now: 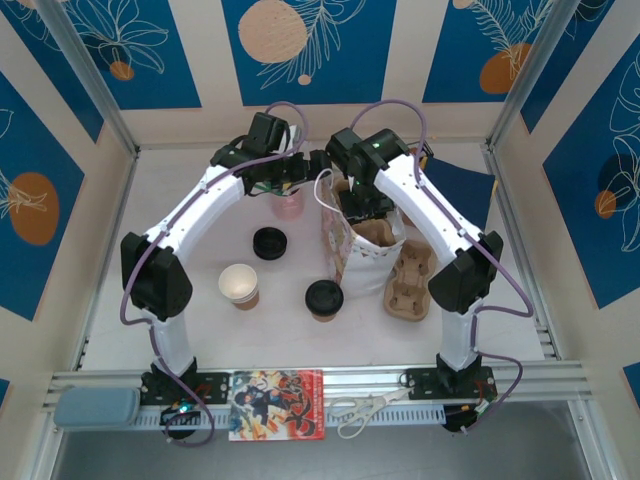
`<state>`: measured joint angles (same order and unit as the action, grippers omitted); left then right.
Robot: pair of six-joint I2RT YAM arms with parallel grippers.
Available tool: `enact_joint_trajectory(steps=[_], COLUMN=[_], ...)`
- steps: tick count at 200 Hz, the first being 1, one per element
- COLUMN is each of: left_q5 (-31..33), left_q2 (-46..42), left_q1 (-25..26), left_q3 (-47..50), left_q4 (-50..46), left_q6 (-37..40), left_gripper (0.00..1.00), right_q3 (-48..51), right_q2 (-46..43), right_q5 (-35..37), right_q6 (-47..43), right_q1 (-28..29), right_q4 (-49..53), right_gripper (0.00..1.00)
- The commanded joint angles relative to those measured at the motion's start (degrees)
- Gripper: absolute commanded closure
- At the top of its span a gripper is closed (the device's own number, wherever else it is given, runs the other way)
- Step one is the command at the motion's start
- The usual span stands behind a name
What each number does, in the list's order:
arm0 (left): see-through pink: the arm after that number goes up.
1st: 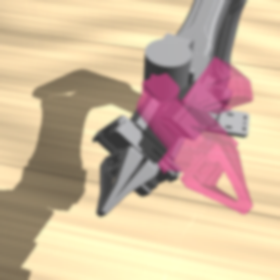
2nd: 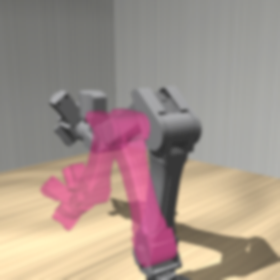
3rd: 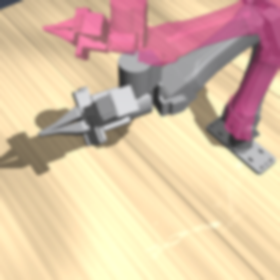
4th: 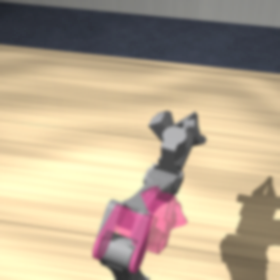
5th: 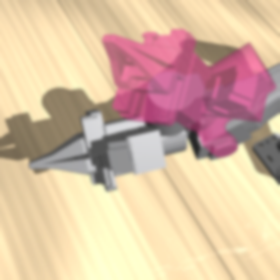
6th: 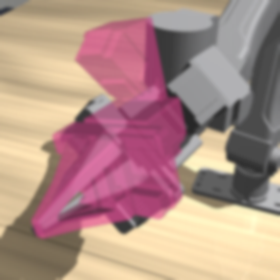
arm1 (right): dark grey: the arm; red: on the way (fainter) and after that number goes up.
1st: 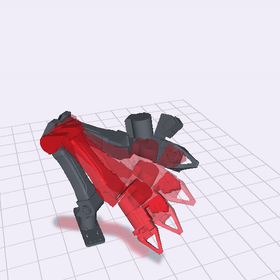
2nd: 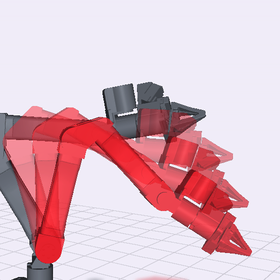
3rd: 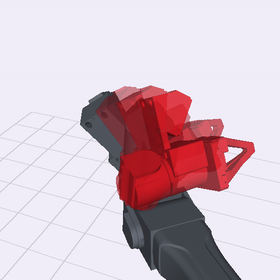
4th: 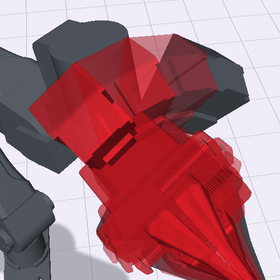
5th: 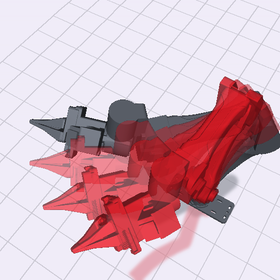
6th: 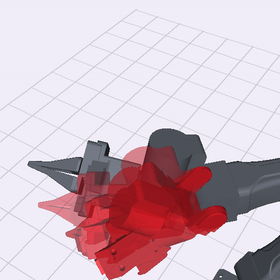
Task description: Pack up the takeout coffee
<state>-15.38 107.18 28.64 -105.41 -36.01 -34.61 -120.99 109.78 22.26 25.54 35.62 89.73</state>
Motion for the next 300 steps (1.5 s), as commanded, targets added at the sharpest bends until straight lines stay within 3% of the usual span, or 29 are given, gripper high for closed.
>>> enact_joint_trajectory(steps=[1,135,300], left_q5=[0.7,-3.2,-5.5], left_q2=[0.7,-3.5,-5.1], left_q1=[-0.9,-0.8,-0.5], left_q3=[-2.0,4.0,6.7], left_q4=[-0.1,4.7,6.8], left_q6=[-0.9,-3.3,-4.7], left_gripper=[0.00,0.00,0.00], right_q3=[0.7,-4.8,-3.8], right_q2=[-2.6,3.5,6.7], right_q5=[-1.7,-11.2,-12.2], right_q6=[-0.4,0.4,1.7], right_q1=[-0.4,-3.9,-4.0], right_q4=[1.1,6.6,11.6], right_gripper=[0.66,0.66,0.66])
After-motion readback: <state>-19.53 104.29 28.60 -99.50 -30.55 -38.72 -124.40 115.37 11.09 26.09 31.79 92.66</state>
